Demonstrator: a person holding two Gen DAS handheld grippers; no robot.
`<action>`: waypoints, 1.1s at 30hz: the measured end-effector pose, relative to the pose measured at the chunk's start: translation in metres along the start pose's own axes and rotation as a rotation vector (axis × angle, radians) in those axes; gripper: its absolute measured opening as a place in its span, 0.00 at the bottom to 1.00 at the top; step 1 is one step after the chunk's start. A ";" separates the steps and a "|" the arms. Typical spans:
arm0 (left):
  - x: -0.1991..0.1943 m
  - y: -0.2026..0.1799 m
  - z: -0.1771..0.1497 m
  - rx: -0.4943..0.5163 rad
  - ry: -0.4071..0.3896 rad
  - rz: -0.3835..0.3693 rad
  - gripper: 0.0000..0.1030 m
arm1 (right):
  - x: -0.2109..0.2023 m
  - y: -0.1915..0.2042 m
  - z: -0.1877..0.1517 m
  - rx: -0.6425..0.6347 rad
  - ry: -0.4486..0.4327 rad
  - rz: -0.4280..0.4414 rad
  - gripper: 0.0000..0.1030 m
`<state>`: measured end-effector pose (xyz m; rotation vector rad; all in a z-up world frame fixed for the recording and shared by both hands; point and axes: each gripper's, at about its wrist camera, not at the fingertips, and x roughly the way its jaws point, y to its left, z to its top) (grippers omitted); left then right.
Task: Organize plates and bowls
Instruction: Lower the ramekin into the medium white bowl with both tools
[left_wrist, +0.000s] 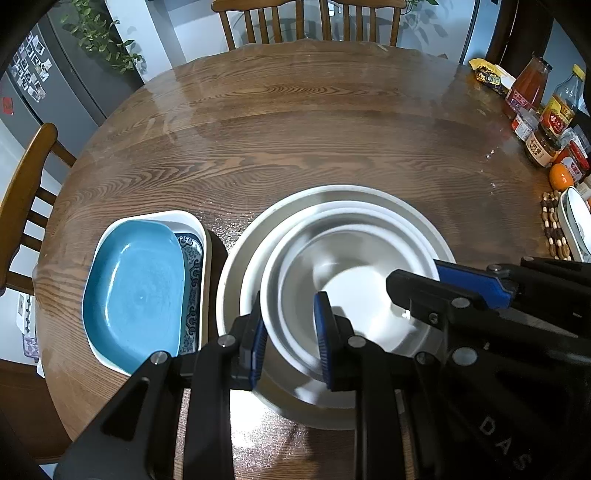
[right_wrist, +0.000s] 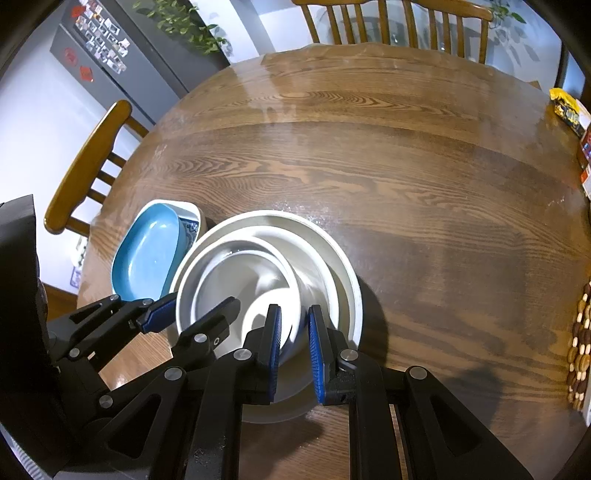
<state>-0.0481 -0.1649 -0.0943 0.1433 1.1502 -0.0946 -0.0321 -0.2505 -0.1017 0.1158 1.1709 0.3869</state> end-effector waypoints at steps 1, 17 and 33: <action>0.000 0.000 0.000 -0.001 0.001 0.000 0.20 | 0.000 0.000 0.000 0.000 0.000 -0.001 0.16; -0.002 -0.002 0.000 0.002 0.002 0.014 0.21 | -0.005 0.001 0.001 -0.026 -0.010 -0.009 0.16; -0.009 -0.003 0.001 -0.004 -0.015 0.023 0.31 | -0.011 -0.002 0.001 -0.015 -0.019 -0.004 0.16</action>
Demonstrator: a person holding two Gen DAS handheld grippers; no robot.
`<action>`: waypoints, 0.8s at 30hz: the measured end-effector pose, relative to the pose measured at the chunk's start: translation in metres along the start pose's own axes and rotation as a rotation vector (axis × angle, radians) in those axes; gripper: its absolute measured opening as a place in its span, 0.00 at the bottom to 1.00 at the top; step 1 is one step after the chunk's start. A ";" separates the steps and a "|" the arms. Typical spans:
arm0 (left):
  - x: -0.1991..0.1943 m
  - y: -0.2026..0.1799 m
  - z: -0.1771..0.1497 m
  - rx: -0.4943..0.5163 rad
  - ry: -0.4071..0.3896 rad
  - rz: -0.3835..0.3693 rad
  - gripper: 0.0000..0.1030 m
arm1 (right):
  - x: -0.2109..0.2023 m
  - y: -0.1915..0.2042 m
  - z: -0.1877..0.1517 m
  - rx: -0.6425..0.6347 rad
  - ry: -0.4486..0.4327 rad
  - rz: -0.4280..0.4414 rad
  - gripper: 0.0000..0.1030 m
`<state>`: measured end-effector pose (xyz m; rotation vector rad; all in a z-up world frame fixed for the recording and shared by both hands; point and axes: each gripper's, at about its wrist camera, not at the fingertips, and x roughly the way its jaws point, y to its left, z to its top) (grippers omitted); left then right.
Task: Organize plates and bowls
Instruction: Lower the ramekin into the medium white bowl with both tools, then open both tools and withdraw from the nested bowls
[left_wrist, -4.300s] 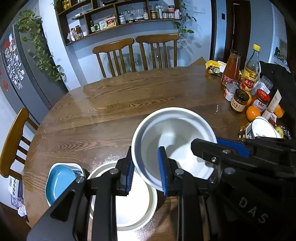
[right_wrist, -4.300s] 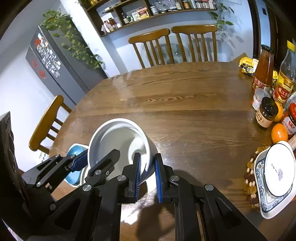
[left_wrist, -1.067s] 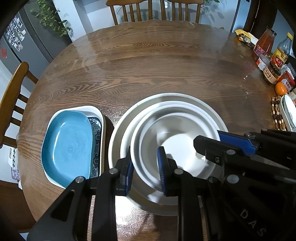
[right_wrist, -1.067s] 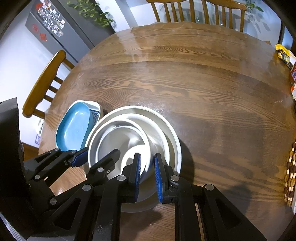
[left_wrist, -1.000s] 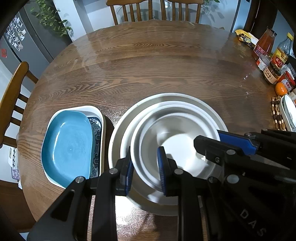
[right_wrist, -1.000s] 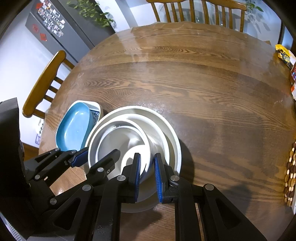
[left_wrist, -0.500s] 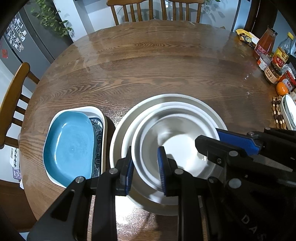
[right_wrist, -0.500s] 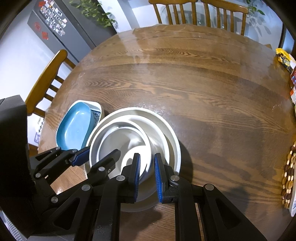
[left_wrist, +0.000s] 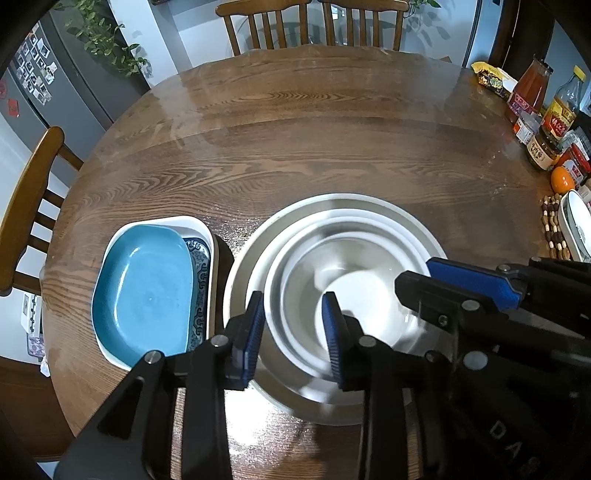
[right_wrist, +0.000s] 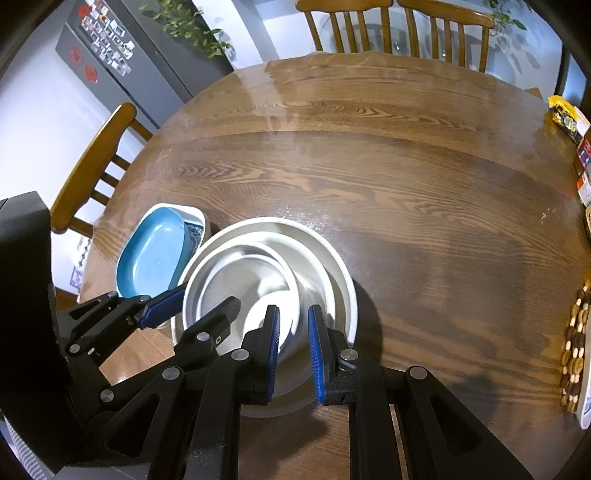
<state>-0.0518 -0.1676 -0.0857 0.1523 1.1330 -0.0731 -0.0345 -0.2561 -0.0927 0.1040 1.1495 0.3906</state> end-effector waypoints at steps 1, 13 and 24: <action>-0.001 0.000 0.000 0.000 -0.002 0.001 0.34 | 0.000 -0.001 0.000 0.002 0.000 0.000 0.16; -0.012 0.001 0.001 -0.012 -0.033 0.018 0.52 | -0.010 -0.010 -0.002 0.018 -0.019 0.009 0.24; -0.026 0.005 0.002 -0.017 -0.079 0.035 0.67 | -0.023 -0.017 -0.005 0.030 -0.054 0.017 0.43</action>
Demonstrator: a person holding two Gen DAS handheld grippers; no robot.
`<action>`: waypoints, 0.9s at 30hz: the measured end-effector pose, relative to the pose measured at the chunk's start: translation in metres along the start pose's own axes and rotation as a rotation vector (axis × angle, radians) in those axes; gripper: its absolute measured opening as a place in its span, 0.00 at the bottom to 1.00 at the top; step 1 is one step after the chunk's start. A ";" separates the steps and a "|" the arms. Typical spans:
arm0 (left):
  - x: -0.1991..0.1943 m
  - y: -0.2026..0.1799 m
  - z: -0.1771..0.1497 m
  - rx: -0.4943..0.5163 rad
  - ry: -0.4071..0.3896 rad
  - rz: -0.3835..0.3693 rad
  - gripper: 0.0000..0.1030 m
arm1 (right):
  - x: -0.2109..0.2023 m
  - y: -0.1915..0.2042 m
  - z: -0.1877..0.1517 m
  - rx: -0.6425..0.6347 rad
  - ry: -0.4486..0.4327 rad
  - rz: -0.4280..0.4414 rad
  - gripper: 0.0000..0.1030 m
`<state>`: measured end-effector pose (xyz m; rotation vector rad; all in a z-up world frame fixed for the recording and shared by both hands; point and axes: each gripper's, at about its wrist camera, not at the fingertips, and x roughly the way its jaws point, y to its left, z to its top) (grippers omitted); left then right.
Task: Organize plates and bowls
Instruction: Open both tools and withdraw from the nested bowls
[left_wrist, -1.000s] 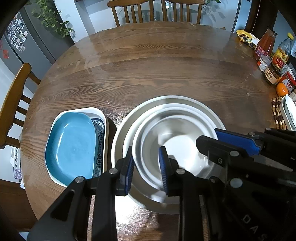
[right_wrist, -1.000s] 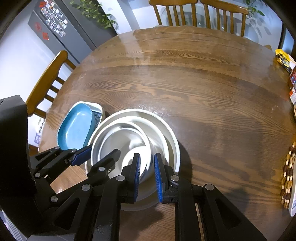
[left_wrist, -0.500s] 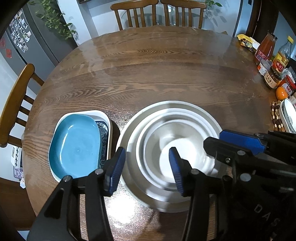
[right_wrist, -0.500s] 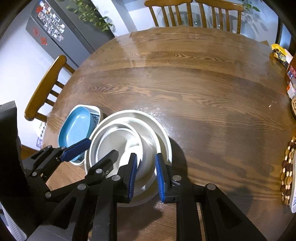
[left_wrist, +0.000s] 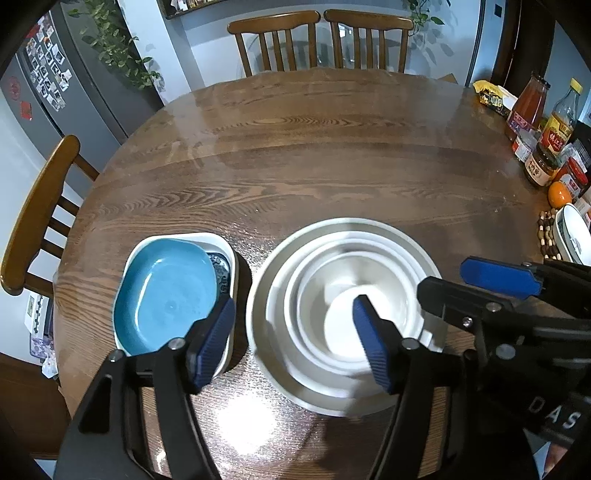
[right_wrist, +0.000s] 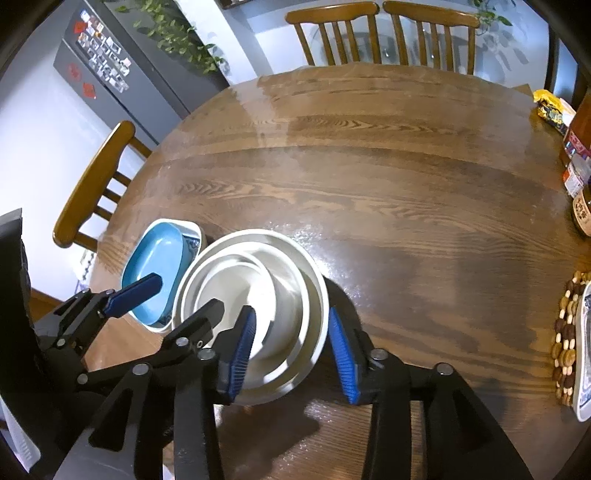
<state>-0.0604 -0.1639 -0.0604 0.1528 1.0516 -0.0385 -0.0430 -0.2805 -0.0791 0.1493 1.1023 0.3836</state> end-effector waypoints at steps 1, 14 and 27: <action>-0.001 0.000 0.000 0.000 -0.004 0.001 0.69 | -0.001 -0.001 0.000 0.000 -0.002 0.001 0.43; -0.014 0.011 -0.003 -0.016 -0.036 -0.011 0.81 | -0.016 0.001 -0.003 -0.034 -0.040 0.014 0.55; -0.018 0.053 -0.014 -0.168 0.010 -0.095 0.94 | -0.023 -0.004 -0.007 -0.037 -0.055 -0.003 0.56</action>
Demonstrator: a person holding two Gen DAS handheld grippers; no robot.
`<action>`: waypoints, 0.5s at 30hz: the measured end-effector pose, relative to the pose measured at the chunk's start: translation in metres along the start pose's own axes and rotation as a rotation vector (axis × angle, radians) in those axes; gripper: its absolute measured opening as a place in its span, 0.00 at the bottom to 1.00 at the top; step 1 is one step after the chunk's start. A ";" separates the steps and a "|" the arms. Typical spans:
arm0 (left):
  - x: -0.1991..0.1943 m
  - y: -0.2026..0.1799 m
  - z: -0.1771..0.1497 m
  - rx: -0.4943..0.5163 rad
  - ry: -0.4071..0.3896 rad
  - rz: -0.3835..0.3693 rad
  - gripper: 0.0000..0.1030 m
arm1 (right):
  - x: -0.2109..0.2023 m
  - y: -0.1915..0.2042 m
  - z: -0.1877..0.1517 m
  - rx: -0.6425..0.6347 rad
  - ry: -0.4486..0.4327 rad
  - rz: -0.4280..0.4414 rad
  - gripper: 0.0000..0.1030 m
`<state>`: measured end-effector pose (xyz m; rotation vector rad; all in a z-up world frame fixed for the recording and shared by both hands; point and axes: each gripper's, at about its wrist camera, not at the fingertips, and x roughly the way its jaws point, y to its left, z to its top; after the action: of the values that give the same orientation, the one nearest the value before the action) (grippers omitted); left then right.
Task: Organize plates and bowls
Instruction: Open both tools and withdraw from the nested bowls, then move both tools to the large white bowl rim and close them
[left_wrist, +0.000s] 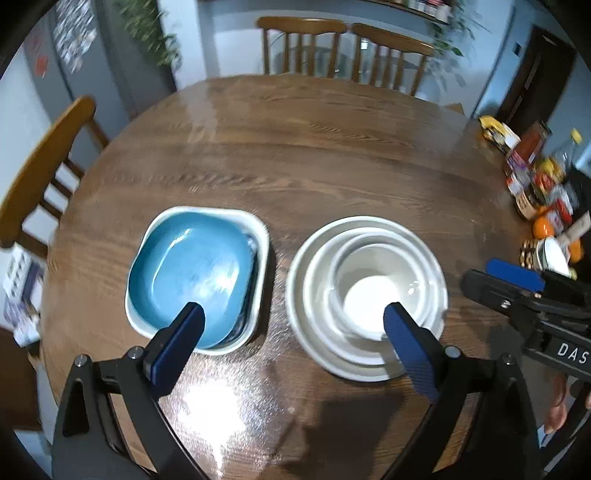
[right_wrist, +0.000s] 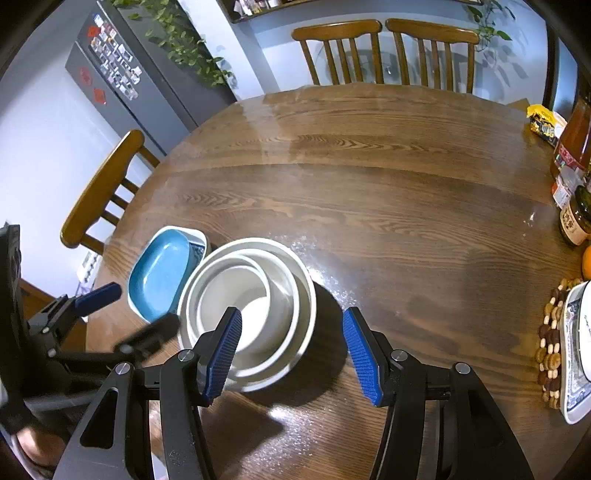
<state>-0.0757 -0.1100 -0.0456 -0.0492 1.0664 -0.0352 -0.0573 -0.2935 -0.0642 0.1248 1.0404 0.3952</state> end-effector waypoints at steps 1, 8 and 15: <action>0.000 0.006 -0.001 -0.023 0.007 -0.003 0.94 | 0.000 -0.001 -0.001 0.000 0.002 0.000 0.56; 0.009 0.034 -0.009 -0.166 0.058 -0.004 0.94 | 0.005 -0.007 -0.008 0.004 0.024 0.005 0.56; 0.021 0.043 -0.015 -0.252 0.111 -0.037 0.91 | 0.013 -0.023 -0.016 0.071 0.042 -0.013 0.56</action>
<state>-0.0787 -0.0687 -0.0737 -0.2975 1.1762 0.0635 -0.0593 -0.3106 -0.0896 0.1737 1.0968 0.3506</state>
